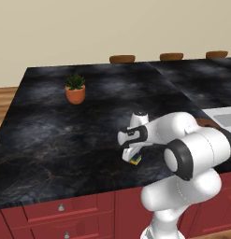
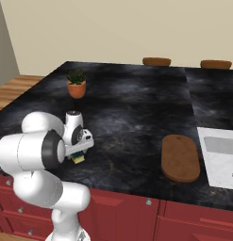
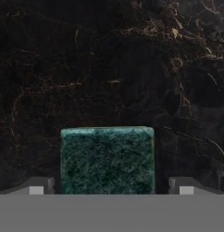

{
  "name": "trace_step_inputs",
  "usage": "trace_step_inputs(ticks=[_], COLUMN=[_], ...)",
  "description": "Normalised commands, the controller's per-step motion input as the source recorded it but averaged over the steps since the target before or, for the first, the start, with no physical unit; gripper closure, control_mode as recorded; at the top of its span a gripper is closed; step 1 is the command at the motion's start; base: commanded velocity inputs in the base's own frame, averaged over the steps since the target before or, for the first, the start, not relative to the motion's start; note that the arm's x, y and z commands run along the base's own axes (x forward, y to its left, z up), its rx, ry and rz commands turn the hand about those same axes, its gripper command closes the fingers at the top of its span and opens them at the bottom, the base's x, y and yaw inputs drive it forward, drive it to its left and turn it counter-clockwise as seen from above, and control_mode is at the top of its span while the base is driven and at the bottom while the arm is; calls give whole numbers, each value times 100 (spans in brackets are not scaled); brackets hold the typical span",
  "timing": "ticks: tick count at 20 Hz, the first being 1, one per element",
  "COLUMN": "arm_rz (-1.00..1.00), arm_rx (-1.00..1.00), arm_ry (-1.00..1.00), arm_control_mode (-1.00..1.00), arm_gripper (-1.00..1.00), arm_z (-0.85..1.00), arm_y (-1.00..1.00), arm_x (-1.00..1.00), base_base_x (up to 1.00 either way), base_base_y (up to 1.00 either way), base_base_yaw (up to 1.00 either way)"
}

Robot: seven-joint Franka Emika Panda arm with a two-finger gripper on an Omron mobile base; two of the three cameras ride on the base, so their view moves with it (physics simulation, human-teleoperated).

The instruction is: Pick up the sponge from the counter and clean the cutting board by briefly scrubbing or pressing down on the cutting board. Once finished, release the sponge.

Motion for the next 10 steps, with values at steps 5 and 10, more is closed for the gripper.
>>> trace_step_inputs(ticks=[5, 10], arm_rz=[0, 0], arm_rx=[0, 0], arm_ry=[0, 0], arm_control_mode=[-100, -100], arm_gripper=[-100, 100], arm_z=[-16, -4], arm_y=[0, 0], arm_x=[0, 0], base_base_x=[0, 0], base_base_y=[0, 0], base_base_yaw=[0, 0])
